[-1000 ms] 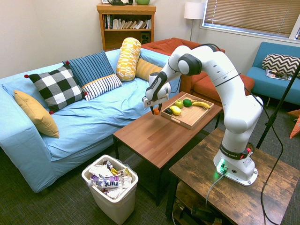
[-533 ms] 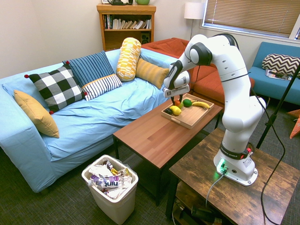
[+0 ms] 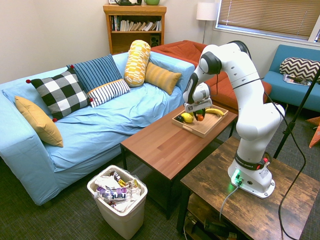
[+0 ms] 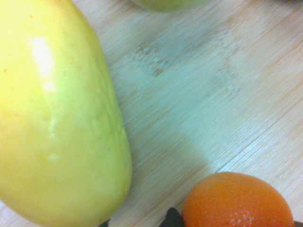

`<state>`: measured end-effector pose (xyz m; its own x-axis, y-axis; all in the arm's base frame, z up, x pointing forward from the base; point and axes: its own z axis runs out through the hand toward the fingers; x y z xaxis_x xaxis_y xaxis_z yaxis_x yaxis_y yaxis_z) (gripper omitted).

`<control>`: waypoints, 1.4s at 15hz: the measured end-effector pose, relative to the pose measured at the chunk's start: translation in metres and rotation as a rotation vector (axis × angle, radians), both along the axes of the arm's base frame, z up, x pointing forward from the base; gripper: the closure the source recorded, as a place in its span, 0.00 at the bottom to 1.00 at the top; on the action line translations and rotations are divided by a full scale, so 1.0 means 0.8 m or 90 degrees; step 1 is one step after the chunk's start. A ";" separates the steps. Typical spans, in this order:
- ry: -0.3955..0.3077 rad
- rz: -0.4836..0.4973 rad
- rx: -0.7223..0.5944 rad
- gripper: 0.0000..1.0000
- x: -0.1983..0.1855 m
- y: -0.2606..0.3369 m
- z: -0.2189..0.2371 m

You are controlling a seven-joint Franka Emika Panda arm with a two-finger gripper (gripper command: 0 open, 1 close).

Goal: Put the tangerine in the tray

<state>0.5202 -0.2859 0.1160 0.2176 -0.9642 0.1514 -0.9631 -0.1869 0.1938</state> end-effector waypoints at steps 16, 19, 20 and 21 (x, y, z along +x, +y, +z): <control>0.002 0.009 0.017 0.00 0.003 -0.005 -0.021; -0.019 0.012 0.013 0.00 0.008 -0.016 0.007; -0.030 0.013 0.012 0.00 0.012 -0.019 0.025; -0.039 0.015 0.012 0.00 0.014 -0.021 0.045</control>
<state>0.5311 -0.3024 0.1519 0.2305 -0.9620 0.1466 -0.9684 -0.2121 0.1309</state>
